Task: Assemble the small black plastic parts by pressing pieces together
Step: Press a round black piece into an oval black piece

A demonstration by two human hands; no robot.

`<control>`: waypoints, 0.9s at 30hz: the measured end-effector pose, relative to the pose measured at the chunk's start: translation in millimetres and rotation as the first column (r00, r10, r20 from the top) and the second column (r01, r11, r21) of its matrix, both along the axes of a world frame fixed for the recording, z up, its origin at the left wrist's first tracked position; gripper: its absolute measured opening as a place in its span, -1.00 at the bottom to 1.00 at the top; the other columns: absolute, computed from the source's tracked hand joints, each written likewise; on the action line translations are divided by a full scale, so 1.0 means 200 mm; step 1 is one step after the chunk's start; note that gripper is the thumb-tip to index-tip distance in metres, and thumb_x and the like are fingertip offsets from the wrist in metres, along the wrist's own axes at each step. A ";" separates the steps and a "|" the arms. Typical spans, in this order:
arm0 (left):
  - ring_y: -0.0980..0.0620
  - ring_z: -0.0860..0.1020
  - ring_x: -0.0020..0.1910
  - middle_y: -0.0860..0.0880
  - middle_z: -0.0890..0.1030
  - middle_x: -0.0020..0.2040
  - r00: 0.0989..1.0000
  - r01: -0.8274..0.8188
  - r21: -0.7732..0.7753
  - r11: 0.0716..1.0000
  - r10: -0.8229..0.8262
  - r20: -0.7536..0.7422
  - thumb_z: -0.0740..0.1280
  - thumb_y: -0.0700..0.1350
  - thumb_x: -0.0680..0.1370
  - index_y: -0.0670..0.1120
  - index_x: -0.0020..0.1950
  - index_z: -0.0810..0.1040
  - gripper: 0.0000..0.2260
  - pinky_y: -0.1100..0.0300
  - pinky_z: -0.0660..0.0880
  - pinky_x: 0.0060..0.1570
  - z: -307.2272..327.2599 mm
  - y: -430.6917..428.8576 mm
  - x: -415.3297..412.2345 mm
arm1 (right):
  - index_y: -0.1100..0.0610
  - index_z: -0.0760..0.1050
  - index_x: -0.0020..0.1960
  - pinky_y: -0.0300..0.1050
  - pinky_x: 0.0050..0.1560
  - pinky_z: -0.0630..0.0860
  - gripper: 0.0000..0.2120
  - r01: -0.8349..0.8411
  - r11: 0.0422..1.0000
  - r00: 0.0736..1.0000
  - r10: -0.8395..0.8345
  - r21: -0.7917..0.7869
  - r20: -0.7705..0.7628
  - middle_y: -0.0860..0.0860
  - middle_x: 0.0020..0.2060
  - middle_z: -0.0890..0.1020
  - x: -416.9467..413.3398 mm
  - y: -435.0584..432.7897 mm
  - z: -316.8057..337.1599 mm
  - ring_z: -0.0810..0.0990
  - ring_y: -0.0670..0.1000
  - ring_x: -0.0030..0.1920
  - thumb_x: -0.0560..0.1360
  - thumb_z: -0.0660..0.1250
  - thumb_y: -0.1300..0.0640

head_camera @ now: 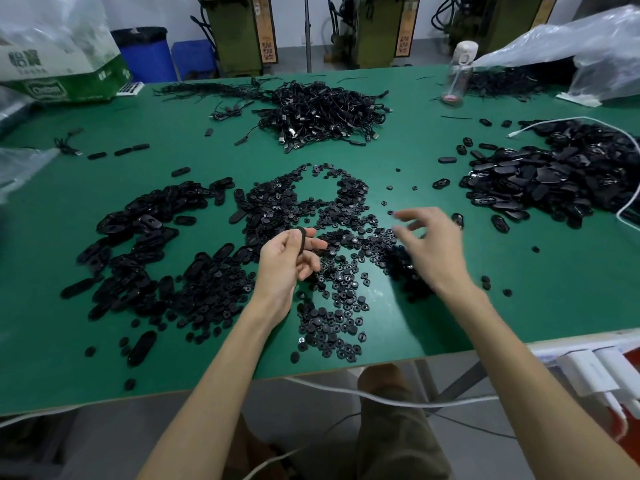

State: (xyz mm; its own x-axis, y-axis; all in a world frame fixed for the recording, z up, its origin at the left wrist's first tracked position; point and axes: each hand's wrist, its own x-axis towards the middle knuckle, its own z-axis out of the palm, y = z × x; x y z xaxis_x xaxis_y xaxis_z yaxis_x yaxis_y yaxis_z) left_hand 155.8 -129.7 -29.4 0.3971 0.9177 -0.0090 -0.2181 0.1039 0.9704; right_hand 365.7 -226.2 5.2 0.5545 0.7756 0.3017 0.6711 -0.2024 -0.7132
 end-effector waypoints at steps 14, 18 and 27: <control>0.10 0.44 -0.33 0.03 0.56 -0.29 1.000 -0.005 0.074 0.997 0.007 -0.019 0.24 -0.12 0.72 -0.21 0.17 0.65 -0.77 0.29 0.37 -0.35 -0.01 -0.01 -0.01 | 0.13 0.66 0.13 0.02 0.17 0.43 -0.84 -0.066 0.991 0.986 0.083 -0.118 0.148 0.03 0.05 0.58 -0.27 0.24 -0.18 0.42 0.07 0.14 0.60 0.43 0.10; 0.07 0.51 -0.32 -0.01 0.59 -0.25 1.000 0.011 0.056 0.998 -0.012 0.009 0.34 -0.16 0.66 -0.28 0.19 0.63 -0.78 0.32 0.39 -0.39 0.01 -0.02 0.00 | 0.09 0.65 0.08 -0.08 0.13 0.38 -0.91 -0.094 0.995 0.994 0.096 -0.031 0.054 -0.02 0.00 0.60 -0.26 0.23 -0.16 0.43 0.04 0.13 0.60 0.42 0.11; 0.00 0.68 -0.11 -0.03 0.73 -0.09 0.999 0.041 0.077 0.996 -0.042 0.004 0.31 -0.34 0.65 -0.17 0.21 0.66 -0.79 0.27 0.52 -0.28 0.00 -0.02 0.00 | 0.09 0.65 0.00 -0.41 -0.11 0.44 -0.95 -0.175 0.965 0.950 0.217 0.193 -0.226 -0.11 -0.18 0.67 -0.25 0.17 -0.13 0.59 -0.20 -0.17 0.55 0.46 0.18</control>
